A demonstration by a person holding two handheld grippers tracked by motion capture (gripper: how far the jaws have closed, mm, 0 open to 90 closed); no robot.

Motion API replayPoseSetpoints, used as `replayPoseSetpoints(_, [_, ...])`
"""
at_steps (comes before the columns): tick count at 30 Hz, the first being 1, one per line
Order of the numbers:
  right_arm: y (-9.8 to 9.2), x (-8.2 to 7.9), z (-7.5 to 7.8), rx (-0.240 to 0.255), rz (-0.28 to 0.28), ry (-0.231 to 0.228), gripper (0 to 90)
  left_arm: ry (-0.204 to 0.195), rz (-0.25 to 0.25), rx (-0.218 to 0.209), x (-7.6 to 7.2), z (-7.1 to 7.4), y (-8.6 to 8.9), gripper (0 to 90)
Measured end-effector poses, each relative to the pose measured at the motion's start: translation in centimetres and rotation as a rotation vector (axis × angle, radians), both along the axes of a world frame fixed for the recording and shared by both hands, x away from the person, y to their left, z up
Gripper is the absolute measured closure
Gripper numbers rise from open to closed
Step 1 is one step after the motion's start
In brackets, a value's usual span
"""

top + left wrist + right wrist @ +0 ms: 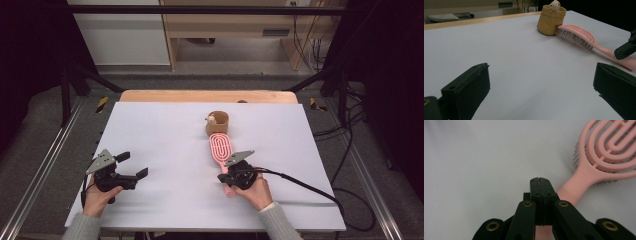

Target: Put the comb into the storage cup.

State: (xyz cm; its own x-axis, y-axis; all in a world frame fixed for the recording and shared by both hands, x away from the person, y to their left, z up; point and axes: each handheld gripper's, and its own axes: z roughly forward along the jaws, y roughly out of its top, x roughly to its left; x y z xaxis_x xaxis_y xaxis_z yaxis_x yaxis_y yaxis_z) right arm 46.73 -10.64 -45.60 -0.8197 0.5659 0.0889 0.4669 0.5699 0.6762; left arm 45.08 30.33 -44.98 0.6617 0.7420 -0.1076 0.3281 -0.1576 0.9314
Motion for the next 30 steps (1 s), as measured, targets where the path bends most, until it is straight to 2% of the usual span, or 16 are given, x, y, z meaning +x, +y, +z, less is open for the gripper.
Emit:
replayPoseSetpoints(10, [-1.2, 0.1, 0.1, -0.008, -0.027, 0.007, 90.0, -0.001, -0.001, 0.001, 0.0, 0.0, 0.0, 0.5])
replayPoseSetpoints(30, [-1.6, 0.2, 0.0, -0.028, -0.041, 0.01, 89.2, -0.003, 0.0, 0.0, 0.0, 0.1, 0.0, 0.5])
